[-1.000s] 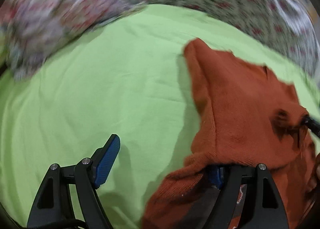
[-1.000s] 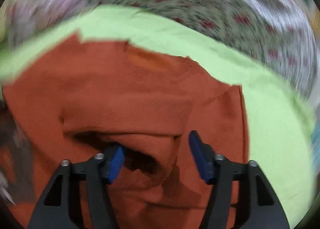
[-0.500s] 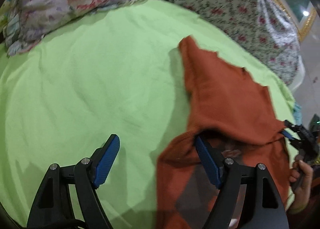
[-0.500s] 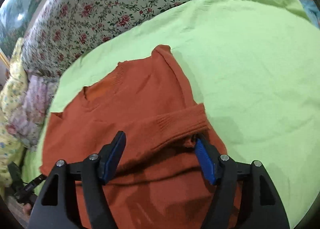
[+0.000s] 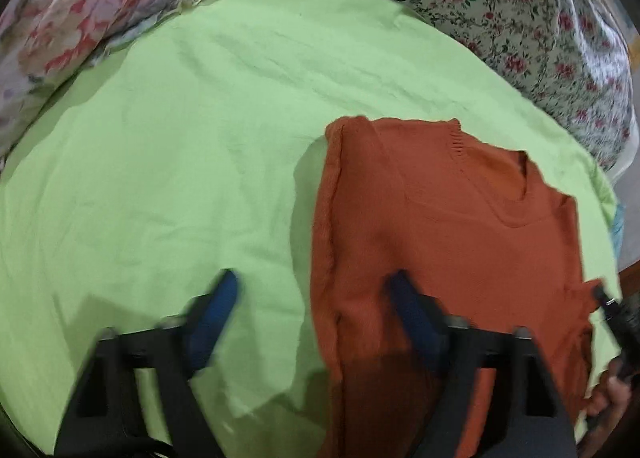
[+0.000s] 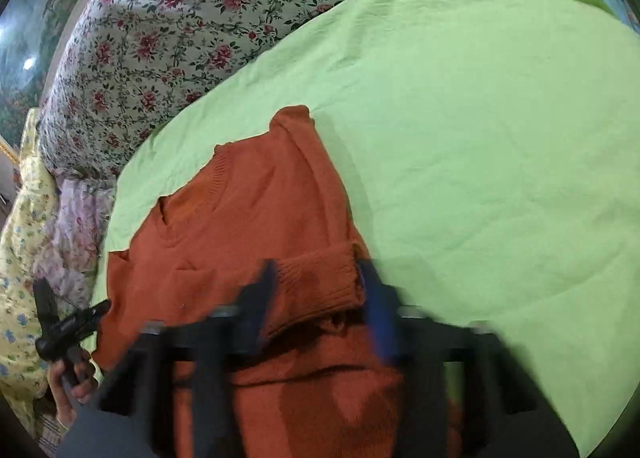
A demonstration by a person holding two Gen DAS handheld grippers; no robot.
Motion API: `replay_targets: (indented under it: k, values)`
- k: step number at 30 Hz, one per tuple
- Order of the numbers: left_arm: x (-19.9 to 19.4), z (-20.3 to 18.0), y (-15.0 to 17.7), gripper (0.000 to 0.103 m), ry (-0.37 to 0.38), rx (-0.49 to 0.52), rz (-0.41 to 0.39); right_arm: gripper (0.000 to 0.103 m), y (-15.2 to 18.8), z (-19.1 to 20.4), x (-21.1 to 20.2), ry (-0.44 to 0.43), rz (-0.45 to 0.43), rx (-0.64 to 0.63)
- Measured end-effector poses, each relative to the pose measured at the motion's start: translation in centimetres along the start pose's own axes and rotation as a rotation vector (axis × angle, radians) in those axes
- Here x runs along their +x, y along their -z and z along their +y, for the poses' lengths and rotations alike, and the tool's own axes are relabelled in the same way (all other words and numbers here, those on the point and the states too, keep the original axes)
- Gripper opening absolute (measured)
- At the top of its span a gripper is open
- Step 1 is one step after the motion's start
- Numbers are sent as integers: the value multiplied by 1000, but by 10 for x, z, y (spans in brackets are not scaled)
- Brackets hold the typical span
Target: Fold small clothes
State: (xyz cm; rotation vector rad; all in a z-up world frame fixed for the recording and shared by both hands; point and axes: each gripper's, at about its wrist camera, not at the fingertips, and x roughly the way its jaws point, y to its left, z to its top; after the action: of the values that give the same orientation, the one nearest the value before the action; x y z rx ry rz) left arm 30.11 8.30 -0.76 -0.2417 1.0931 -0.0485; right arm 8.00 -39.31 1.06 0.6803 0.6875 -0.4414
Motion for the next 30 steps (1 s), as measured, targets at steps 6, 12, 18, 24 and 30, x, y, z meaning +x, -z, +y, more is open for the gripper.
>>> replay_targets:
  k: [6, 12, 18, 24, 30]
  values:
    - [-11, -4, 14, 9, 6, 55, -60, 11, -32, 45, -15, -66, -92, -100]
    - [-28, 17, 18, 2, -10, -12, -149, 10, -72, 77, -47, -302, -321, -156]
    - [-17, 24, 34, 2, -47, 32, -113, 10, -33, 36, -5, -159, -126, -186]
    - [-34, 32, 55, 7, -47, 53, -78, 17, 10, 2, 12, -76, 69, -177]
    - [-63, 19, 81, 55, -63, 126, -118, 56, 2, 10, -9, -59, 36, -204]
